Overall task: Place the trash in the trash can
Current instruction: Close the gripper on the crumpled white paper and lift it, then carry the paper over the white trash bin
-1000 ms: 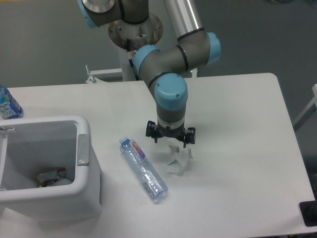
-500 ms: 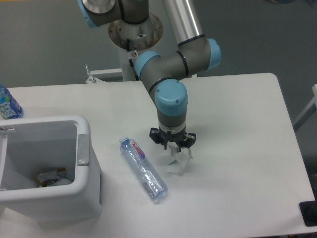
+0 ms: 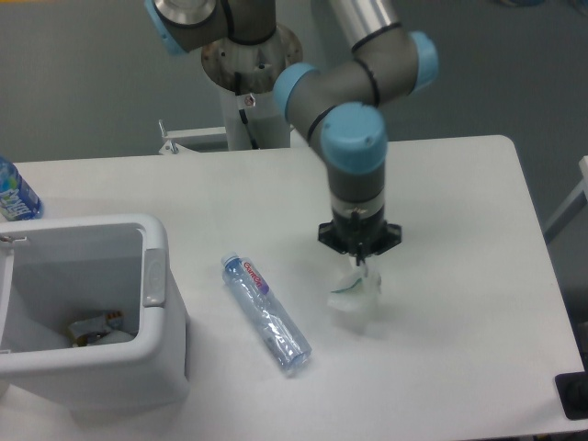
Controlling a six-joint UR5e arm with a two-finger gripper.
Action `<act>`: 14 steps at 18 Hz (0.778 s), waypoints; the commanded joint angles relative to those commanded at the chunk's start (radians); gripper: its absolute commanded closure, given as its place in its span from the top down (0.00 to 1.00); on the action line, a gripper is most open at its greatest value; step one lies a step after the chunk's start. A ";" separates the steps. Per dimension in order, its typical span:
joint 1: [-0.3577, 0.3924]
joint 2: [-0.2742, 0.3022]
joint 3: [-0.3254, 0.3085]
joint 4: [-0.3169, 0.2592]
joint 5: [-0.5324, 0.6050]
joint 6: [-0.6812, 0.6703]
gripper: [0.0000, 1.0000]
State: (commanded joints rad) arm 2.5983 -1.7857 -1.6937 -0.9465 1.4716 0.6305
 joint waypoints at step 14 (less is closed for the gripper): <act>0.082 0.083 0.213 0.011 -0.444 -0.440 0.00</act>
State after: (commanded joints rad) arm 2.6800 -1.7029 -1.4804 -0.9357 1.0278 0.1907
